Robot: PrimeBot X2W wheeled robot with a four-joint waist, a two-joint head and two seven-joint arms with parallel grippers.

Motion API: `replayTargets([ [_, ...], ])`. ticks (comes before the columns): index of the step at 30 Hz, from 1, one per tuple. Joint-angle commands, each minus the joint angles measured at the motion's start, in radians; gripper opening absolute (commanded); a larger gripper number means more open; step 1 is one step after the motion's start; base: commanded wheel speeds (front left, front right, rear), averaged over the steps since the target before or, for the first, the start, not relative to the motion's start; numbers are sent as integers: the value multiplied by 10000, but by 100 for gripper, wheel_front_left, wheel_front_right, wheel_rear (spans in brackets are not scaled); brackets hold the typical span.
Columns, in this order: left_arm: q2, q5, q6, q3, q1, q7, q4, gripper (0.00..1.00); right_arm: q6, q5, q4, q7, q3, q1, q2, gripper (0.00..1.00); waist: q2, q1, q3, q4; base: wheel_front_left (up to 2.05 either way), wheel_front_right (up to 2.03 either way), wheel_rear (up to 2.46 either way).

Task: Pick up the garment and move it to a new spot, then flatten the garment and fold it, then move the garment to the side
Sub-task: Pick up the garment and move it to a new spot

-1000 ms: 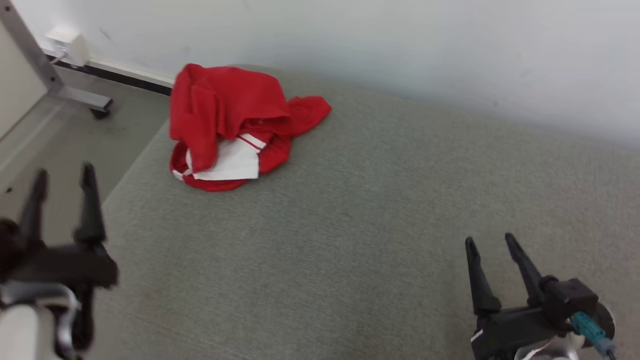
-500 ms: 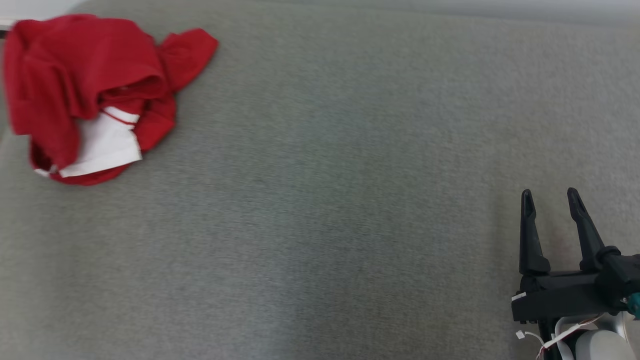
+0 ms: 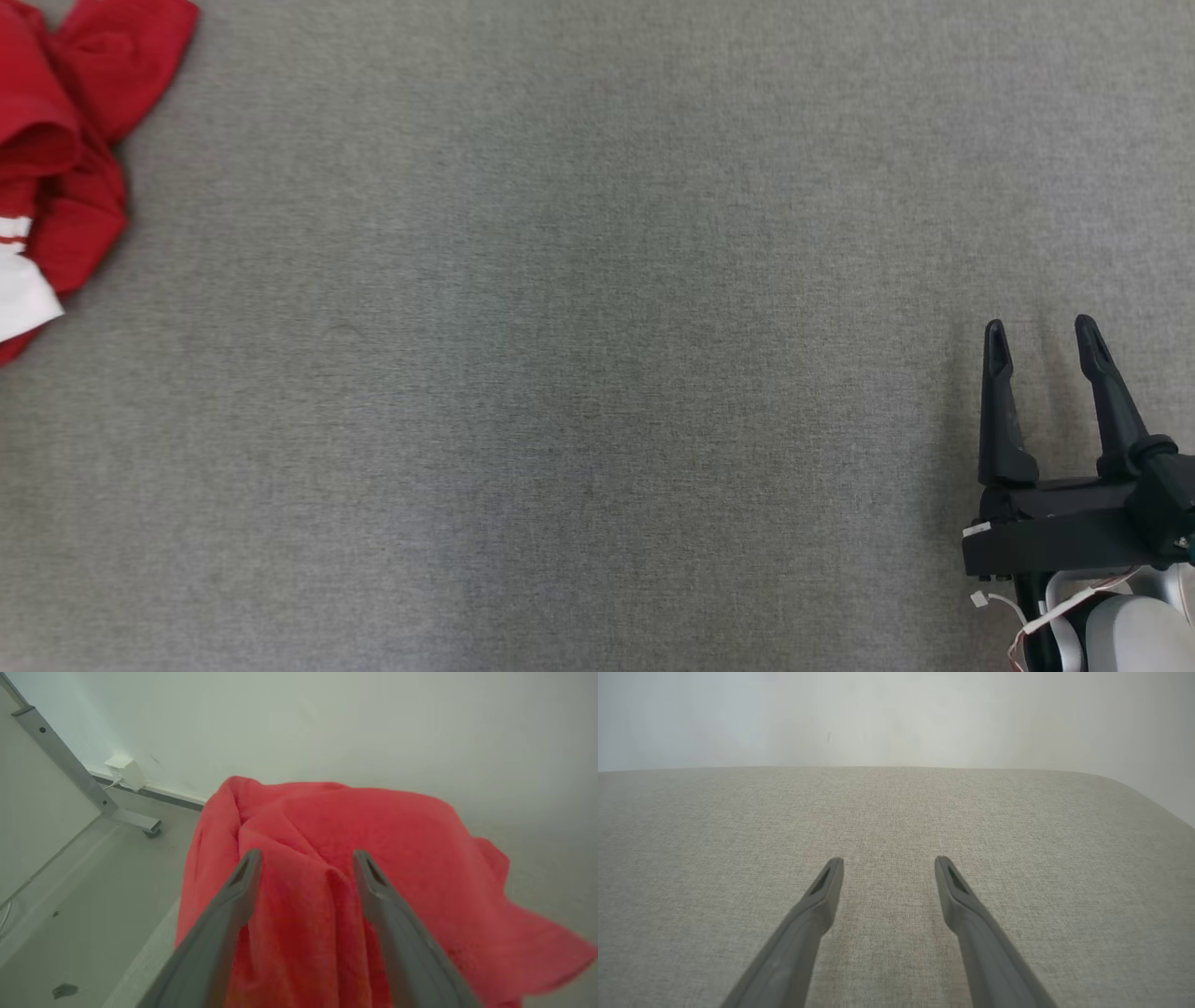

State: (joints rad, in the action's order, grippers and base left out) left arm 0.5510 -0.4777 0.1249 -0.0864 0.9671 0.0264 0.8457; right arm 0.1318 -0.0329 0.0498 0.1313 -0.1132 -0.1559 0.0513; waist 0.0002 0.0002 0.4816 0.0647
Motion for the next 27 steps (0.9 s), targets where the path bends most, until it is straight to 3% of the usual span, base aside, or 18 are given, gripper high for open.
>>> replayTargets([
  [1,221,-14,51,47,137,21,330,100,-21,124,74,-43,24,-54,-11,100,-2,-2,235,-183,0,0,0],
  [8,181,-771,39,829,124,731,1583,100,-21,137,169,-44,131,-76,-11,100,-2,-2,357,-244,0,0,0],
  [9,158,-927,42,962,69,766,1607,53,-21,121,168,-39,147,-79,-9,100,-2,-2,356,-250,0,0,0],
  [11,283,-1093,41,1240,-17,639,1614,0,-21,91,136,-18,163,-81,-7,100,-2,-2,328,-249,0,0,0],
  [20,907,-966,42,2208,827,-1321,1165,0,-21,-227,-413,224,433,-78,-8,100,-2,-2,-394,-122,0,0,0],
  [27,1184,-430,43,3116,1998,-1989,359,0,-21,-685,-1314,636,710,-43,-10,100,-2,-2,-1406,-263,0,0,0],
])
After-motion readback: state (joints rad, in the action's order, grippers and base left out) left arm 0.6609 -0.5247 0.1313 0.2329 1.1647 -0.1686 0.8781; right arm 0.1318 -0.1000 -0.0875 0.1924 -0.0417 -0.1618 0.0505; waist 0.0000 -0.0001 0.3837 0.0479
